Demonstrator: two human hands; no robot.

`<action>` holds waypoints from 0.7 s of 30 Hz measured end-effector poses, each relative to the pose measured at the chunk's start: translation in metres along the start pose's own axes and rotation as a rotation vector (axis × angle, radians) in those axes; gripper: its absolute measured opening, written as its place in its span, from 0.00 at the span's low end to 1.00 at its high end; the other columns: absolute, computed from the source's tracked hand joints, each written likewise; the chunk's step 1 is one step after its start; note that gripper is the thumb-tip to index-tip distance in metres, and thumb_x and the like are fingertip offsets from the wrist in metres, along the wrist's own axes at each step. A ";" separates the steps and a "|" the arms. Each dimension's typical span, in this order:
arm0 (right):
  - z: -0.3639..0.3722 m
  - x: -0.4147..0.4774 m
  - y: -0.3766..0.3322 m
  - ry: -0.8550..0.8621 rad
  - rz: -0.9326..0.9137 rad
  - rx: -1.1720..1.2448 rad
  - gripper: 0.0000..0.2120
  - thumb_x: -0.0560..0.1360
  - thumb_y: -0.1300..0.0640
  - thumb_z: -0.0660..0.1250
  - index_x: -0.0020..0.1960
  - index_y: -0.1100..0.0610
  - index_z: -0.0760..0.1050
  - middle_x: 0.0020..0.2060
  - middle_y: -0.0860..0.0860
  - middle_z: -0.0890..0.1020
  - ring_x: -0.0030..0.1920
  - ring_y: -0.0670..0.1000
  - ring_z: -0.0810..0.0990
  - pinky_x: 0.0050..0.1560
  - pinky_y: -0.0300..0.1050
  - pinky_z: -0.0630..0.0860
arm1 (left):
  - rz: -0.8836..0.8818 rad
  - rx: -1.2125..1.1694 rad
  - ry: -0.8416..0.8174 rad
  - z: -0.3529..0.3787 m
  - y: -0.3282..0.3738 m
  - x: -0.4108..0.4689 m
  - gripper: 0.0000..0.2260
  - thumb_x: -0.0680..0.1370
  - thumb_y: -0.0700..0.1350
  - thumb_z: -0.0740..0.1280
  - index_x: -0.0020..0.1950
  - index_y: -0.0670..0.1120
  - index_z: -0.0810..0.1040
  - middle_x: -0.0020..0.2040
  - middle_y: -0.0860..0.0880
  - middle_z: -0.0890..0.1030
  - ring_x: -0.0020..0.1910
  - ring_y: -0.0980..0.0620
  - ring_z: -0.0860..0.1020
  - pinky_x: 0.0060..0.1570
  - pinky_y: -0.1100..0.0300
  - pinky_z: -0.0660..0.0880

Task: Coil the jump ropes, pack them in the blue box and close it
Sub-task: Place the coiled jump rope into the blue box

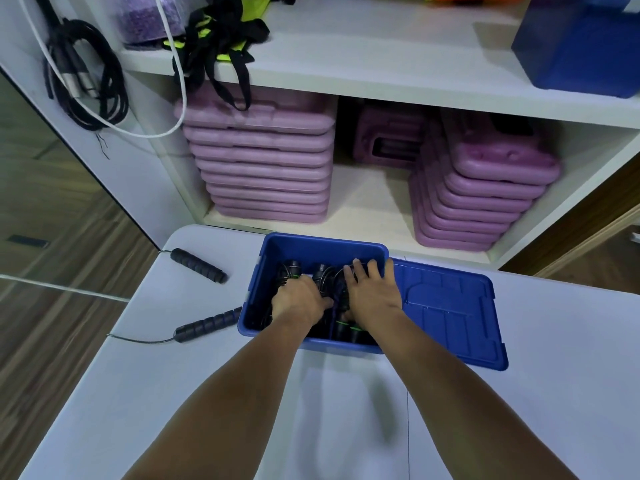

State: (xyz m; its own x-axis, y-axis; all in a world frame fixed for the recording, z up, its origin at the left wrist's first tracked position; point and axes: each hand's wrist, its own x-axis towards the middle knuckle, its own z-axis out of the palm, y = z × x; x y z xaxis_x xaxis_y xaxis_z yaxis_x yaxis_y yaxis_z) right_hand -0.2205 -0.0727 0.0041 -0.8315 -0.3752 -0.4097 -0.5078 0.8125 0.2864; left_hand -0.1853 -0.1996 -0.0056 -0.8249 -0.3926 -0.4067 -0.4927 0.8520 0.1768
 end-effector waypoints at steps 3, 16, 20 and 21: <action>0.007 0.005 -0.003 -0.057 -0.019 -0.146 0.41 0.80 0.34 0.52 0.80 0.56 0.37 0.81 0.54 0.43 0.79 0.63 0.40 0.73 0.67 0.35 | 0.028 0.024 0.002 0.002 -0.007 0.003 0.29 0.74 0.63 0.71 0.62 0.42 0.74 0.56 0.42 0.82 0.55 0.42 0.81 0.51 0.50 0.80; 0.006 0.001 -0.003 -0.007 -0.142 0.100 0.40 0.80 0.40 0.58 0.80 0.62 0.44 0.80 0.62 0.46 0.79 0.58 0.52 0.79 0.53 0.48 | 0.201 0.016 0.110 -0.003 -0.030 0.007 0.30 0.80 0.58 0.64 0.76 0.44 0.59 0.72 0.40 0.63 0.69 0.38 0.67 0.68 0.47 0.69; 0.012 -0.001 -0.008 -0.027 -0.130 0.063 0.31 0.84 0.46 0.48 0.80 0.62 0.42 0.80 0.60 0.47 0.80 0.58 0.50 0.79 0.56 0.44 | 0.254 0.266 0.023 -0.001 -0.033 0.011 0.31 0.84 0.60 0.52 0.79 0.41 0.56 0.76 0.38 0.62 0.71 0.38 0.66 0.72 0.48 0.63; 0.012 -0.001 -0.009 -0.030 -0.129 0.062 0.30 0.85 0.49 0.48 0.80 0.62 0.42 0.80 0.59 0.47 0.80 0.58 0.50 0.79 0.57 0.44 | 0.256 0.271 0.007 -0.002 -0.033 0.012 0.32 0.84 0.60 0.52 0.79 0.40 0.55 0.76 0.38 0.62 0.72 0.38 0.65 0.72 0.48 0.63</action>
State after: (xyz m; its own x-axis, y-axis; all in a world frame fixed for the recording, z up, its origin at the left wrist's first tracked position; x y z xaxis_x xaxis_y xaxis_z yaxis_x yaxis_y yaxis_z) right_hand -0.2121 -0.0743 -0.0087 -0.7528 -0.4655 -0.4654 -0.5941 0.7848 0.1761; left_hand -0.1795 -0.2334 -0.0146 -0.9142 -0.1564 -0.3739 -0.1795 0.9834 0.0276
